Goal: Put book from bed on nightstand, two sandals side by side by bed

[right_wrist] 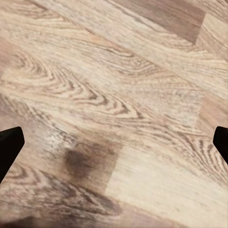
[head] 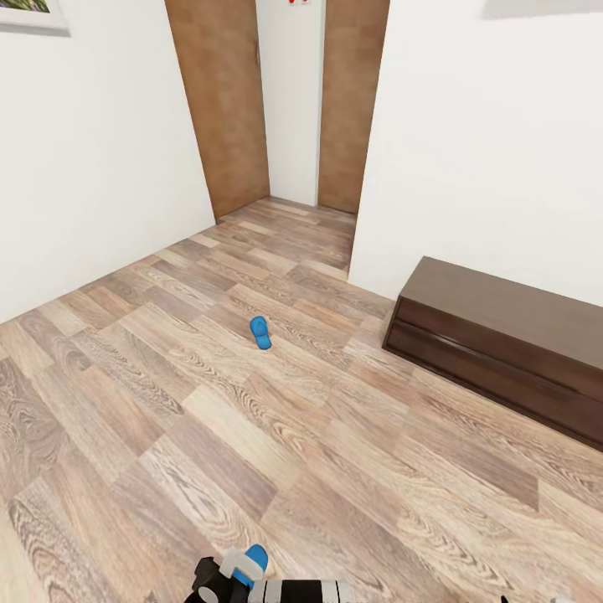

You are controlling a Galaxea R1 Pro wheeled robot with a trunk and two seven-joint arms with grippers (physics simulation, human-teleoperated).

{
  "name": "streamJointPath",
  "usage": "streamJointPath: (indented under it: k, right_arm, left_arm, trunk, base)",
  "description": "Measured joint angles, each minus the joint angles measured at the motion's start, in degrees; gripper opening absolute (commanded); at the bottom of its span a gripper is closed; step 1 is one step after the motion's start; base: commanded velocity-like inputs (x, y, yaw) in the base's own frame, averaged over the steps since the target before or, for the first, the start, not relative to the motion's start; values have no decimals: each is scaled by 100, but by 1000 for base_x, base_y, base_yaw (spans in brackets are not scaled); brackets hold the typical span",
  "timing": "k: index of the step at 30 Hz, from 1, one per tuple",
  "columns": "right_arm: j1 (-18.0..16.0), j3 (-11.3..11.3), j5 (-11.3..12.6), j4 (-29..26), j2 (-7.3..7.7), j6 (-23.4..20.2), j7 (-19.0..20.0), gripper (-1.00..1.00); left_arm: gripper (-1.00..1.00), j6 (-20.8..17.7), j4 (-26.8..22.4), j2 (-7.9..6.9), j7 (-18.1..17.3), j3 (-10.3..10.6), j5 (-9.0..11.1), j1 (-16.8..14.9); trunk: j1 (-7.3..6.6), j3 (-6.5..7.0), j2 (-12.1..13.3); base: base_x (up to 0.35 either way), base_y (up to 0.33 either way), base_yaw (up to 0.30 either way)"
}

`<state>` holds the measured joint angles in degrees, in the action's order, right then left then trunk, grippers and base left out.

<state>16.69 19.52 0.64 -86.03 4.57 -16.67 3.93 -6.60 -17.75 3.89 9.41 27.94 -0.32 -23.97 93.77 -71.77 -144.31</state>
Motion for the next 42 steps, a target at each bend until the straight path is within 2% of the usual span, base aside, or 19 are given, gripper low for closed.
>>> streamJointPath:
  k: [15, 21, 42]
  right_arm:
    - [0, -14, 0, 3, 0, 0, 0, 100]
    - [0, -22, 0, 12, 0, 3, 0, 100]
    - [0, -35, 0, 52, 0, 60, 0, 100]
  left_arm:
    - [100, 33, 7, -1, 0, 61, 0, 0]
    - [100, 42, 7, 0, 0, 66, 0, 0]
    - [100, 55, 0, -14, 0, 62, 0, 0]
  trunk:
    - [0, 0, 0]
    - [16, -132, -8]
    - [15, -133, -8]
  base:
    - [0, 0, 0]
    - [0, 0, 0]
    - [0, 0, 0]
